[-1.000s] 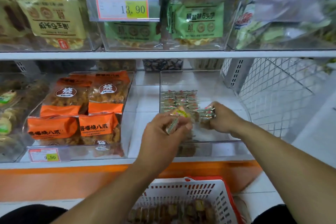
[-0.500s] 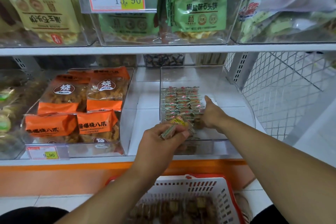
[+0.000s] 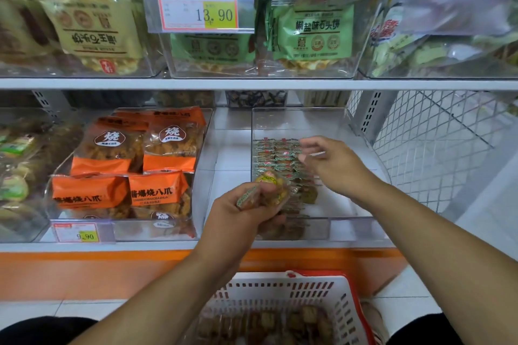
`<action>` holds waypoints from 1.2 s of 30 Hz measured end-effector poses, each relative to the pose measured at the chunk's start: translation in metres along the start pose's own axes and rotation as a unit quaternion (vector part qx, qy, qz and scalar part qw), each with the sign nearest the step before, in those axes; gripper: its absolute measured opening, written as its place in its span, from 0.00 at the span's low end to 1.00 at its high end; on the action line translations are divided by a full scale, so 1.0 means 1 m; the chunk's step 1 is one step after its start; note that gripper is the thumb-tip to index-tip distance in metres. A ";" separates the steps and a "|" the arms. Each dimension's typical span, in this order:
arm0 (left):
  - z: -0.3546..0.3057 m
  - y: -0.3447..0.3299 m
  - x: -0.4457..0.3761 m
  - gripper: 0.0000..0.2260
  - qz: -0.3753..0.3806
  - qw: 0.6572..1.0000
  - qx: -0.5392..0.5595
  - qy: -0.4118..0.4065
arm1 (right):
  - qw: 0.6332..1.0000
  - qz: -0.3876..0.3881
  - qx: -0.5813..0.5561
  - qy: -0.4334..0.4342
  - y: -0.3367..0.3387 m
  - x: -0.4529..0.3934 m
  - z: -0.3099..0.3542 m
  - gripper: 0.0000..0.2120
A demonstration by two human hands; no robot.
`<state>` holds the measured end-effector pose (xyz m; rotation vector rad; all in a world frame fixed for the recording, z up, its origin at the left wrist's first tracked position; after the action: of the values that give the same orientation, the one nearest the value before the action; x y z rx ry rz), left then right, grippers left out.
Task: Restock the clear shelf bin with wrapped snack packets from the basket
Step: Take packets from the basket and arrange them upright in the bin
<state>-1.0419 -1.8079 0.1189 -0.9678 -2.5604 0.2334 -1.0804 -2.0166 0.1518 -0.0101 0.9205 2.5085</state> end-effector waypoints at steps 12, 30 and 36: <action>-0.010 0.013 0.019 0.25 -0.017 0.990 -0.094 -0.100 | 0.933 0.078 -0.345 -0.072 -0.034 0.060 0.048 0.14; -0.002 0.017 0.011 0.26 0.010 0.999 0.033 -0.036 | 0.915 0.125 -0.371 -0.096 -0.036 0.058 0.041 0.17; 0.008 0.011 0.011 0.14 0.026 0.992 0.100 0.074 | 0.995 0.064 -0.074 -0.003 0.012 0.042 0.025 0.18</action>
<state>-1.0460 -1.7930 0.1118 -0.9396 -2.3281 0.4080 -1.1193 -1.9916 0.1714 0.0081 0.7536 2.6886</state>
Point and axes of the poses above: each hand's wrist, its own x-axis away from the middle knuckle, its own y-axis out of the back of the hand, z = x × y, the point moved 6 cm from there along -x, towards the middle knuckle, and after that the axes turned 11 degrees about y, right-handed, at the moved point
